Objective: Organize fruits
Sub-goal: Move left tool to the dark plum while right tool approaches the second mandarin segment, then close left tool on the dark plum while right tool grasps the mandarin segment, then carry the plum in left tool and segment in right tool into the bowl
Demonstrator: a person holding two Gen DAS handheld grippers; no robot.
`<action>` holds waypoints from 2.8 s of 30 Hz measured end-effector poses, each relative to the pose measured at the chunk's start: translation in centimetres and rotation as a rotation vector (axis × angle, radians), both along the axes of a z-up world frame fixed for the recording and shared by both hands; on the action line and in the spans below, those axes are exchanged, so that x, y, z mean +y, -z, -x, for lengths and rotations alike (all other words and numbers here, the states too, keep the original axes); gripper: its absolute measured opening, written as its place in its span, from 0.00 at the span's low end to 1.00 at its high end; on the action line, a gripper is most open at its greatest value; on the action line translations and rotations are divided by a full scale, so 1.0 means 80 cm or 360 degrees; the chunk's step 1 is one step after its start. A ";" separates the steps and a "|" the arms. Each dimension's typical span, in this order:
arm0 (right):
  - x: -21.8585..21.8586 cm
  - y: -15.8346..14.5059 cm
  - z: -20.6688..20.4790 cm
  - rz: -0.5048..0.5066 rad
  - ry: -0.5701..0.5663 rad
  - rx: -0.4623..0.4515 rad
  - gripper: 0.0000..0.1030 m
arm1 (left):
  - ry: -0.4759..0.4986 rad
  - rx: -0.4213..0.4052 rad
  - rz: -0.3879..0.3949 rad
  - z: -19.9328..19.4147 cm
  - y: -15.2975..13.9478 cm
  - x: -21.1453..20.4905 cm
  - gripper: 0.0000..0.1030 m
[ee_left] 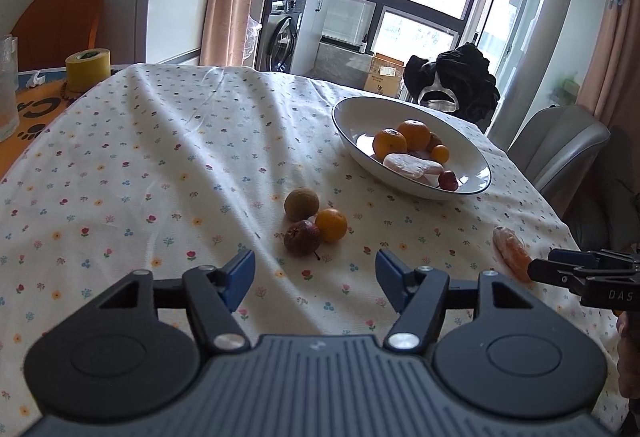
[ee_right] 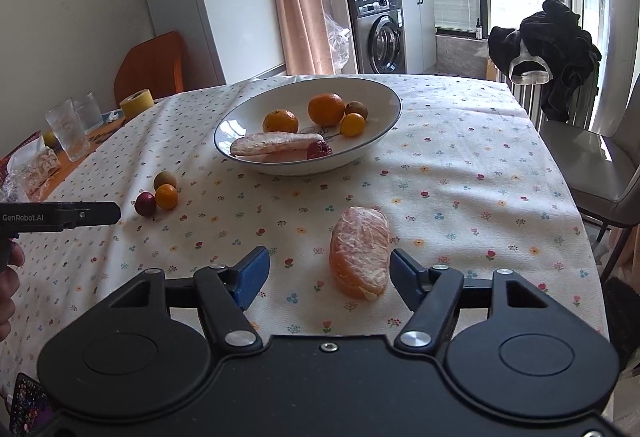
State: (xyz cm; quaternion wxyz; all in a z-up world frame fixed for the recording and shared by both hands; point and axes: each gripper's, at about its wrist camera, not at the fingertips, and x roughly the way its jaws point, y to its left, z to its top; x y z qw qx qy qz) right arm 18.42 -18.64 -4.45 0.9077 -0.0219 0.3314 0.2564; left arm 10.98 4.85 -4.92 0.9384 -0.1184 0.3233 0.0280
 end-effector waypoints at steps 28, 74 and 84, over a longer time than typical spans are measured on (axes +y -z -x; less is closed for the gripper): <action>0.005 0.008 -0.018 0.0110 0.0021 -0.0010 0.21 | 0.0040 0.0089 -0.0002 -0.058 0.028 0.009 0.43; 0.040 -0.067 -0.032 -0.0083 -0.0069 -0.0266 0.13 | 0.0161 -0.0118 0.0002 -0.059 -0.039 -0.031 0.22; 0.045 -0.067 -0.059 -0.0124 -0.0064 -0.0272 0.13 | 0.0173 -0.0113 -0.0020 -0.087 -0.043 -0.038 0.22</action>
